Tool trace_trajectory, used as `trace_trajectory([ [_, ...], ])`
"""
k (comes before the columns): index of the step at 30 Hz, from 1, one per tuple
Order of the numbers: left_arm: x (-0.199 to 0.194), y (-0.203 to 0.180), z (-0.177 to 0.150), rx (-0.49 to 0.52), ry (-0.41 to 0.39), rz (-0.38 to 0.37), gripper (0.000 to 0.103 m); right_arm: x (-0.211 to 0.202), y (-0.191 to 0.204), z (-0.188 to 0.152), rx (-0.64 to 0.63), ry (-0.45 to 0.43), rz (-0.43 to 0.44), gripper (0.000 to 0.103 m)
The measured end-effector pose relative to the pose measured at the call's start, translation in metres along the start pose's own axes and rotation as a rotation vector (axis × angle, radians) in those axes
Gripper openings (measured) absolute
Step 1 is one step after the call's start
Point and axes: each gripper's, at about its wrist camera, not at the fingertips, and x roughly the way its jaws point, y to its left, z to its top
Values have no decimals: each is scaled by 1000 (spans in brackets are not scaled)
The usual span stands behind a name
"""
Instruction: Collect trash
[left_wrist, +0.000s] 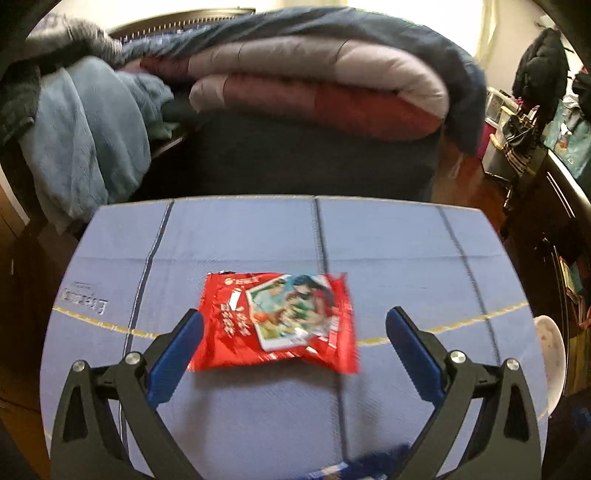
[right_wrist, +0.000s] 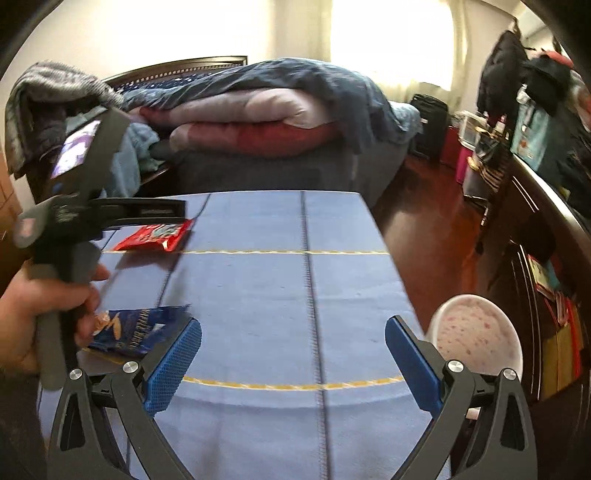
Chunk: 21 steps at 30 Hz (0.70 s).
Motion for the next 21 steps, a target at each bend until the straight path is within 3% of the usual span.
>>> trace_trajectory([
  [6,35,22,0,-69,87,-7,99,9,21,7,-41,7,13,99],
  [13,36,15,-4,-39,46,8,98,17,35,10,-56,16,25,99],
  [17,31,8,-10,-41,4,-17,82,18,40,8,-66,23,26,99],
  [19,26,4,-10,-21,-14,-21,43,17,43,7,-67,20,25,99],
  [20,28,5,-9,-27,10,-46,2,17,43,7,-68,20,25,99],
  [21,30,8,-9,-52,23,-98,6,16,43,6,-67,18,24,99],
])
